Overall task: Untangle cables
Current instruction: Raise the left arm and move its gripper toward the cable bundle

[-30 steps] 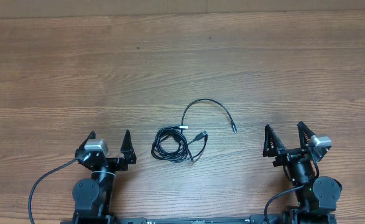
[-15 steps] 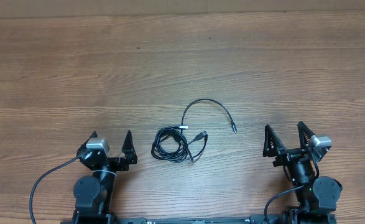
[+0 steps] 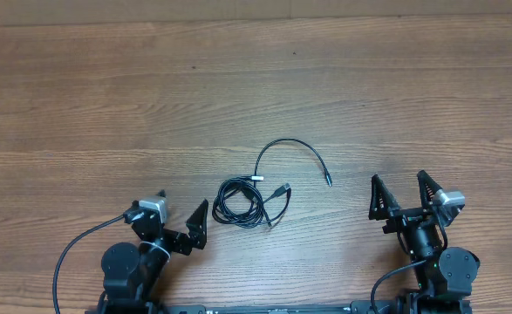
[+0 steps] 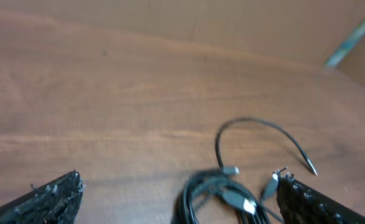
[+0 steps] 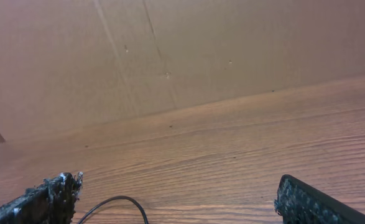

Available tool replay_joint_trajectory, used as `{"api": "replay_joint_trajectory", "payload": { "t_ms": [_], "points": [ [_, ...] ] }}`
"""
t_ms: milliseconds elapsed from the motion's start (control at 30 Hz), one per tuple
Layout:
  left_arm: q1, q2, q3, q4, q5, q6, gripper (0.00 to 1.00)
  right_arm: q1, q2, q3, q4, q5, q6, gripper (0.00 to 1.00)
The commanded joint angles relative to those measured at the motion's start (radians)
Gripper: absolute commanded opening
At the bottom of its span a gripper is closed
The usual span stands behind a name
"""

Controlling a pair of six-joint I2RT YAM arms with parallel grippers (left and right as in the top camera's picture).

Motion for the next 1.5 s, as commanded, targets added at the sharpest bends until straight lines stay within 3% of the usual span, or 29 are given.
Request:
{"api": "replay_joint_trajectory", "payload": {
  "t_ms": [0, 467, 833, 1100, 1300, 1467],
  "points": [
    [-0.006, 0.002, 0.079, -0.056, 0.041, -0.010, 0.99, -0.002, 0.001, -0.011, 0.006, -0.004, -0.019, 1.00],
    [-0.006, 0.003, 0.275, -0.190, 0.047, -0.124, 0.99, -0.002, 0.001, -0.011, 0.006, -0.004, -0.019, 1.00],
    [-0.006, 0.046, 0.349, -0.248, 0.037, -0.097, 0.99, -0.002, 0.001, -0.011, 0.006, -0.004, -0.019, 1.00],
    [-0.006, 0.266, 0.511, -0.319, 0.034, -0.028, 1.00, -0.002, 0.001, -0.011, 0.006, -0.004, -0.019, 1.00],
    [-0.006, 0.523, 0.782, -0.556, -0.030, 0.005, 1.00, -0.002, 0.001, -0.011, 0.006, -0.004, -0.019, 1.00],
    [-0.006, 0.685, 0.930, -0.629, 0.074, 0.007, 1.00, -0.002, 0.001, -0.011, 0.006, -0.004, -0.019, 1.00]
  ]
}}
